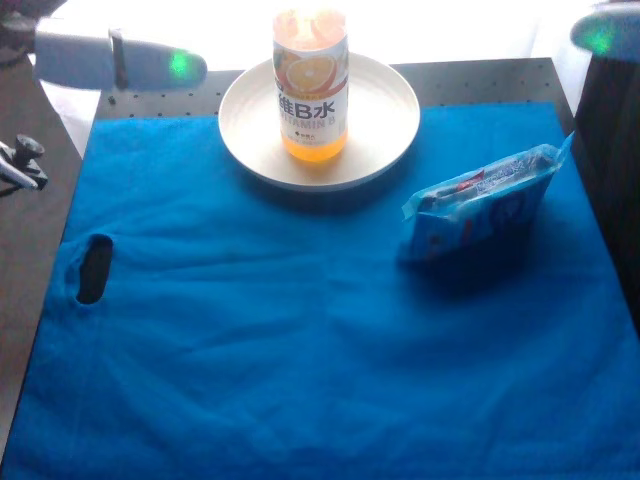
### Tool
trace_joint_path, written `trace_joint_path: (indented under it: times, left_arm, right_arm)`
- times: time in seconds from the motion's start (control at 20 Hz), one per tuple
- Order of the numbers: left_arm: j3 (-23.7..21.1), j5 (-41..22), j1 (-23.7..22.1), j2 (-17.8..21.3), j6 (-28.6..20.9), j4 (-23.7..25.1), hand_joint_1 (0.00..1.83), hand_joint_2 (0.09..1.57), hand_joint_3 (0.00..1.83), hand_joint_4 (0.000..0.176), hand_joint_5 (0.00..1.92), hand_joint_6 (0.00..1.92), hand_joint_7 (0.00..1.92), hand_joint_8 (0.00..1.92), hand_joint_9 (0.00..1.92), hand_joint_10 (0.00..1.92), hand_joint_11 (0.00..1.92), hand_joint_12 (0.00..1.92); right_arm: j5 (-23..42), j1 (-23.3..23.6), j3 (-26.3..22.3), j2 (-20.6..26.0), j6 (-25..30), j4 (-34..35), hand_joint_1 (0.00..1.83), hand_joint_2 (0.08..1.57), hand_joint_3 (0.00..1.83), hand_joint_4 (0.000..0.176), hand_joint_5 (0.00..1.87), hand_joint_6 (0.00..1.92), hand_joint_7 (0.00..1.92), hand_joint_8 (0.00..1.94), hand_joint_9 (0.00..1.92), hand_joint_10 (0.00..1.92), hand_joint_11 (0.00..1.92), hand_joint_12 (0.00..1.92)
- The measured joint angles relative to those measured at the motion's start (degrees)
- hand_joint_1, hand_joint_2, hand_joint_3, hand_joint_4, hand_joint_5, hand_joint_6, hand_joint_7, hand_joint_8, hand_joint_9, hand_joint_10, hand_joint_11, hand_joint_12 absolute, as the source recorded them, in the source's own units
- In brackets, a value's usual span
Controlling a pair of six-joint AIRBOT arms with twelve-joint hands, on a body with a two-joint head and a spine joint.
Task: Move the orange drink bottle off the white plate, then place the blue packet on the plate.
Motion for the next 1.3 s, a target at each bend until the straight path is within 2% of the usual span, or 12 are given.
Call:
trace_joint_path:
  times: [0.1,0.2,0.25,0.4,0.5,0.55,0.65,0.7,0.85,0.95,1.15,1.3]
  left_arm:
    - [0.0,0.35,-0.02,0.0,-0.02,-0.07,0.65,0.79,0.0,0.073,0.05,0.0,0.2,0.0,0.16,0.0,0.08,0.28]
    - [0.13,0.83,-0.24,-0.02,-0.11,0.04,0.64,0.8,0.01,0.073,0.03,0.0,0.19,0.0,0.15,0.0,0.1,0.28]
    - [0.72,1.81,-1.07,-0.35,-0.17,0.83,0.63,0.79,0.0,0.083,0.04,0.0,0.19,0.0,0.15,0.0,0.1,0.28]
    - [3.45,4.39,-4.59,-2.82,-1.01,2.99,0.57,0.74,0.0,0.074,0.02,0.0,0.17,0.0,0.14,0.0,0.07,0.26]
    - [5.79,6.08,-6.45,-5.73,-1.31,3.41,0.6,0.71,0.0,0.069,0.0,0.0,0.17,0.0,0.12,0.0,0.03,0.24]
    - [6.6,7.5,-7.17,-7.13,-1.4,3.76,0.61,0.71,0.0,0.059,0.0,0.0,0.18,0.0,0.13,0.0,0.03,0.24]
    - [7.8,10.03,-8.55,-8.83,-1.51,5.49,0.61,0.73,0.0,0.008,0.0,0.0,0.11,0.0,0.07,0.0,0.0,0.15]
    - [8.41,11.19,-9.07,-9.4,-1.46,6.1,0.62,0.73,0.0,0.007,0.0,0.0,0.1,0.0,0.05,0.0,0.0,0.07]
    - [10.95,15.06,-10.54,-11.58,-1.46,7.34,0.54,0.66,0.0,0.054,0.0,0.0,0.11,0.01,0.06,0.01,0.03,0.06]
    - [12.17,16.74,-10.78,-13.29,-1.44,8.02,0.51,0.59,0.0,0.038,0.0,0.0,0.12,0.01,0.08,0.01,0.07,0.07]
    - [13.73,18.64,-10.8,-16.87,-1.51,8.48,0.51,0.59,0.0,0.062,0.0,0.0,0.12,0.0,0.07,0.0,0.06,0.07]
    - [14.82,19.37,-10.8,-17.9,-1.53,8.72,0.5,0.59,0.0,0.092,0.0,0.0,0.11,0.0,0.04,0.0,0.0,0.04]
  right_arm:
    - [0.11,0.0,-0.02,-0.02,0.0,-0.2,0.57,0.86,0.0,0.01,0.33,0.01,0.24,0.0,0.17,0.01,0.06,0.23]
    - [0.48,0.0,-0.35,-0.04,0.02,-0.35,0.54,0.85,0.0,0.073,0.19,0.0,0.2,0.0,0.15,0.0,0.06,0.24]
    - [1.07,0.0,-0.44,-0.28,0.02,-0.74,0.55,0.89,0.0,0.082,0.16,0.0,0.19,0.0,0.14,0.0,0.01,0.31]
    - [1.51,0.02,-0.85,-0.44,0.07,-1.75,0.54,0.9,0.0,0.093,0.12,0.0,0.18,0.0,0.14,0.0,0.0,0.36]
    - [1.79,0.37,-0.94,-0.5,0.04,-2.36,0.53,0.96,0.01,0.072,0.1,0.0,0.14,0.0,0.13,0.0,0.0,0.36]
    - [1.88,0.74,-0.94,-0.57,0.09,-2.47,0.54,0.94,0.0,0.077,0.07,0.0,0.14,0.0,0.11,0.0,0.0,0.32]
    - [2.01,1.4,-0.94,-0.74,0.07,-2.95,0.56,0.94,0.0,0.101,0.07,0.0,0.16,0.0,0.14,0.0,0.0,0.52]
    - [2.16,1.49,-0.94,-0.79,0.07,-3.21,0.55,0.93,0.0,0.105,0.07,0.0,0.17,0.0,0.14,0.0,0.0,0.5]
    - [2.14,2.08,-0.94,-1.03,0.09,-4.24,0.51,0.96,0.0,0.093,0.01,0.0,0.16,0.0,0.11,0.0,0.0,0.41]
    - [2.14,2.21,-1.03,-1.18,0.09,-4.79,0.5,0.98,0.0,0.093,0.0,0.0,0.13,0.0,0.09,0.0,0.0,0.35]
    - [2.36,2.47,-1.14,-1.55,0.09,-5.35,0.54,0.99,0.0,0.076,0.0,0.0,0.12,0.0,0.09,0.0,0.0,0.37]
    - [2.51,2.8,-1.14,-1.55,0.07,-5.44,0.5,0.99,0.0,0.08,0.0,0.0,0.13,0.0,0.1,0.0,0.01,0.4]
